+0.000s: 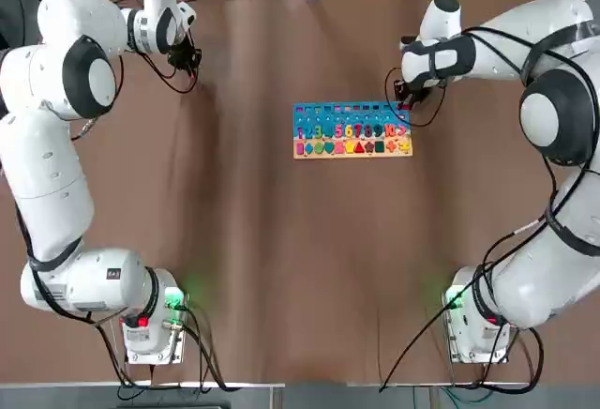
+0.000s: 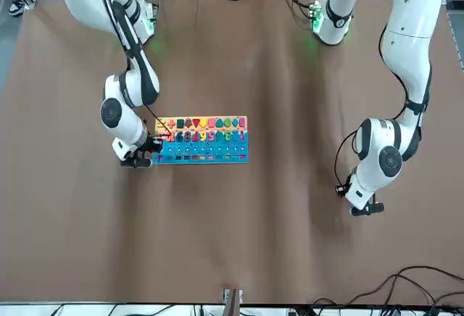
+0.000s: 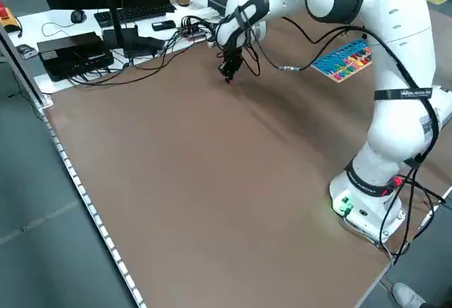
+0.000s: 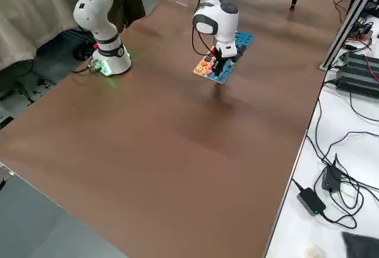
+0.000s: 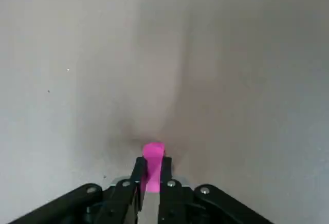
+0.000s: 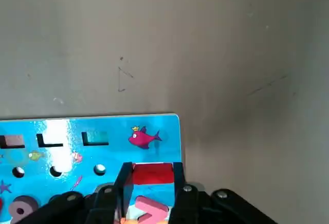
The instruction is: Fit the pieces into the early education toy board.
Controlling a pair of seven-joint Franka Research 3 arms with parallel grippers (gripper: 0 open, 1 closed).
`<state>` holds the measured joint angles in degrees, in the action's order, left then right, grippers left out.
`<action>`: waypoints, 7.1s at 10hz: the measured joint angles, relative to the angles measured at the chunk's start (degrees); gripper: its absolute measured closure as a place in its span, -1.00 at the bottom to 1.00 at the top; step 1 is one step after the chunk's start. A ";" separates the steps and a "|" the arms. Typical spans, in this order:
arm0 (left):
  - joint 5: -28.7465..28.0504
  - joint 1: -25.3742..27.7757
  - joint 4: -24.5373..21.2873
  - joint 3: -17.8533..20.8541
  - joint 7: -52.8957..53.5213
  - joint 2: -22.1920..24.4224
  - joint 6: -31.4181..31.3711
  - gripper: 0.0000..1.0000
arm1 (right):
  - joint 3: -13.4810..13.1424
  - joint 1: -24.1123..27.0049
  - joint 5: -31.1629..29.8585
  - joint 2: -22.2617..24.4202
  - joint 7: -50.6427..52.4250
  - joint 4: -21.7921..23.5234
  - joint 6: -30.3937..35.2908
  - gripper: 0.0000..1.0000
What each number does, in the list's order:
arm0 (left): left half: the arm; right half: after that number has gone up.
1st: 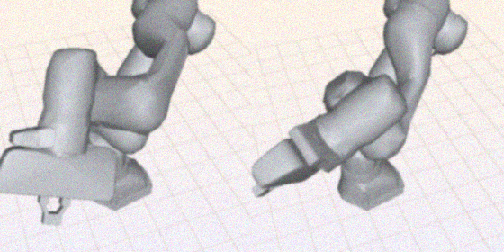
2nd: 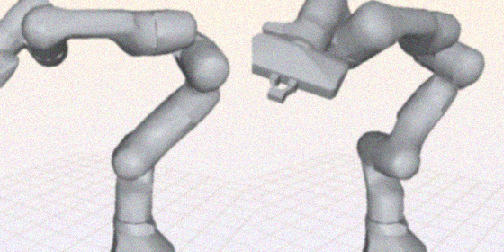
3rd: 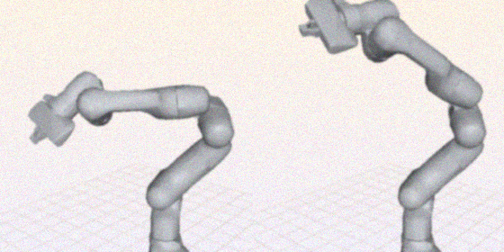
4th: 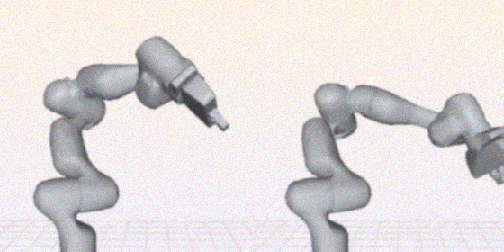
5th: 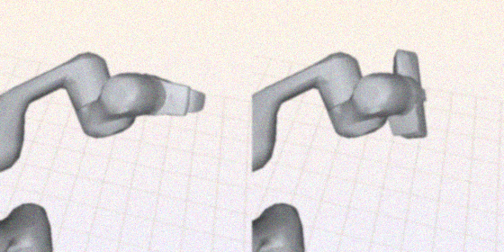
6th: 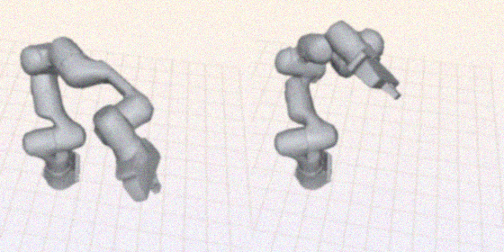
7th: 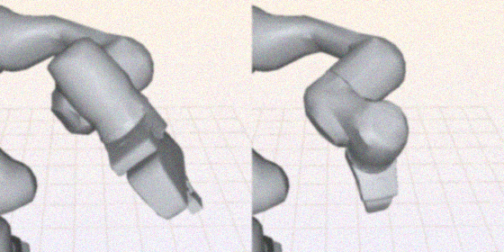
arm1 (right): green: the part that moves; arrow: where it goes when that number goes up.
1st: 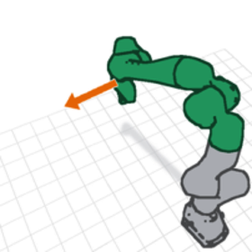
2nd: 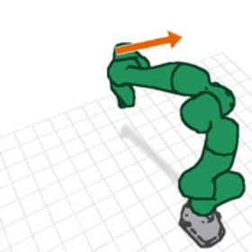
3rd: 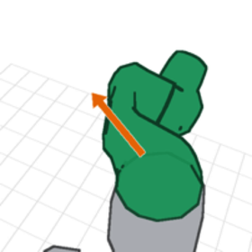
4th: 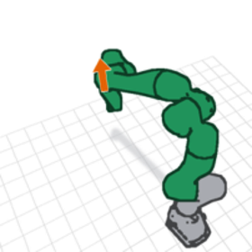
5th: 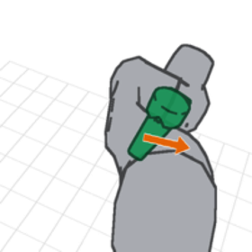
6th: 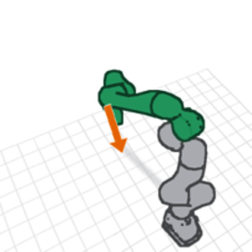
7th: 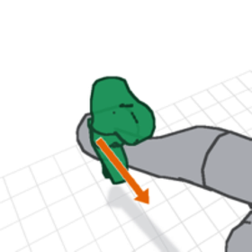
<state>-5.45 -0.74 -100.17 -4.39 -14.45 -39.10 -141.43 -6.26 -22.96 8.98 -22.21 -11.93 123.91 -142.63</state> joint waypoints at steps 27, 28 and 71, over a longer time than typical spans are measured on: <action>0.00 -25.34 -7.09 -15.89 -38.69 11.48 8.59 0.71 | -0.94 -2.51 0.06 -1.48 -2.89 2.47 -4.05 0.29; 0.00 -25.99 -6.25 -15.77 -39.34 9.86 8.48 0.71 | -0.94 -2.56 0.06 -1.48 -2.89 2.47 -4.07 0.29; -0.98 -33.48 6.39 -8.56 -40.00 -1.38 9.13 -0.01 | -3.97 0.60 -0.83 14.08 -5.89 -3.05 8.90 -0.98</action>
<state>-6.43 -34.22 -93.78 -12.95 -54.44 -40.47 -132.30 -10.23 -22.36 8.15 -8.12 -17.82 120.86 -133.72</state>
